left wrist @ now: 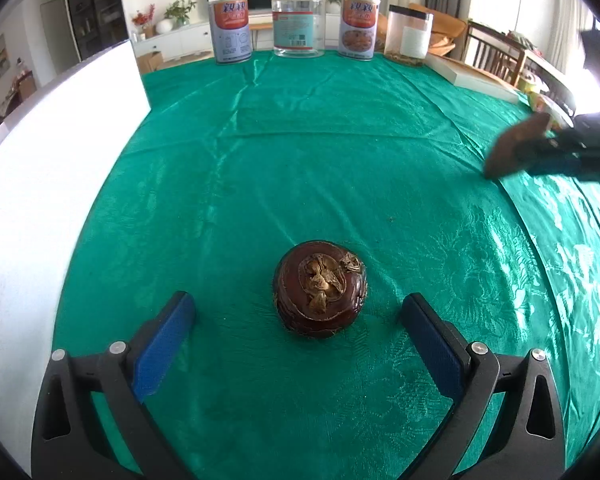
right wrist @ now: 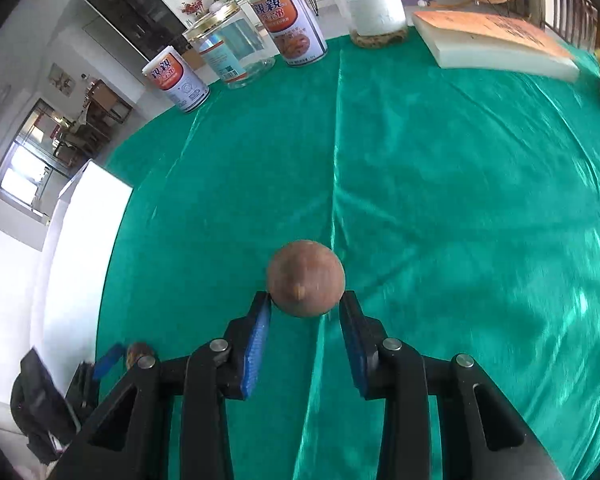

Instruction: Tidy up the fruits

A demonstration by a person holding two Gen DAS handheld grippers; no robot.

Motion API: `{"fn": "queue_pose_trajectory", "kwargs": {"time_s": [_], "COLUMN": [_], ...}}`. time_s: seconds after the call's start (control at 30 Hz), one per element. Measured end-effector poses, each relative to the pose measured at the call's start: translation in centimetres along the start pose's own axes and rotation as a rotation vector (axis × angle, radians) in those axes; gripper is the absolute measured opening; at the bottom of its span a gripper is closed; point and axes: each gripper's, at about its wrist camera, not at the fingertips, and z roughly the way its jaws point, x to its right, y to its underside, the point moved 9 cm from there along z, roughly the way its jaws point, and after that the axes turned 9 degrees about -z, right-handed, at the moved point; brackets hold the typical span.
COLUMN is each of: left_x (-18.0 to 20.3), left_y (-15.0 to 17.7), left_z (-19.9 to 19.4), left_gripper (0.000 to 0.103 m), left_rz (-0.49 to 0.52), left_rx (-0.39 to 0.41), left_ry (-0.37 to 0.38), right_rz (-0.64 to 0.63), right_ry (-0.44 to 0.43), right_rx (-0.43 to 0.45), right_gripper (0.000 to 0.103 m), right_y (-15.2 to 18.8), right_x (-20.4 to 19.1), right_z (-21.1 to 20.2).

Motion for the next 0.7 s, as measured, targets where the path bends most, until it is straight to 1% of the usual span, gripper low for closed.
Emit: {"fn": "queue_pose_trajectory", "kwargs": {"time_s": [0.03,0.07,0.1,0.13,0.2,0.27,0.37,0.47,0.53,0.57,0.63,0.67,0.7], "left_x": [0.0,0.0,0.0,0.0,0.0,0.0,0.0,0.0,0.0,0.0,0.0,0.0,0.0], "left_y": [0.0,0.0,0.0,0.0,0.0,0.0,0.0,0.0,0.0,0.0,0.0,0.0,0.0], "left_z": [0.0,0.0,0.0,0.0,0.0,0.0,0.0,0.0,0.0,0.0,0.0,0.0,0.0], "left_gripper": [0.103,0.103,0.103,0.103,0.103,0.103,0.103,0.103,0.103,0.103,0.103,0.103,0.103], "left_rz": [0.000,0.000,0.000,0.000,0.000,0.000,0.000,0.000,0.000,0.000,0.000,0.000,0.000], "left_rx": [0.000,0.000,0.000,0.000,0.000,0.000,0.000,0.000,0.000,0.000,0.000,0.000,0.000], "left_ry": [0.000,0.000,0.000,0.000,0.000,0.000,0.000,0.000,0.000,0.000,0.000,0.000,0.000], "right_rz": [0.019,0.033,0.043,0.052,0.055,0.078,0.128,0.145,0.152,0.160,0.195,0.236,0.288], "right_ry": [-0.005,-0.010,-0.021,-0.032,-0.026,-0.032,-0.040,-0.020,-0.022,-0.017,0.005,0.007,-0.004], "right_rx": [0.003,0.010,0.021,0.033,0.043,0.082,0.136,0.180,0.220,0.241,0.290,0.315,0.351], "right_gripper": [0.034,0.026,0.013,0.011,0.011,0.011,0.012,0.012,0.013,0.016,0.035,0.059,0.074], "right_y": [1.7,3.3,4.8,6.2,8.6,10.3,12.4,14.0,15.0,15.4,16.3,16.9,17.3], "right_x": [0.0,0.0,-0.3,-0.7,-1.3,-1.6,-1.6,-1.6,-1.2,-0.9,0.2,1.1,2.1], "right_z": [-1.1,-2.2,-3.2,-4.0,-5.0,-5.9,-6.2,-6.8,-7.9,-8.3,-9.0,-9.7,-10.7]}}
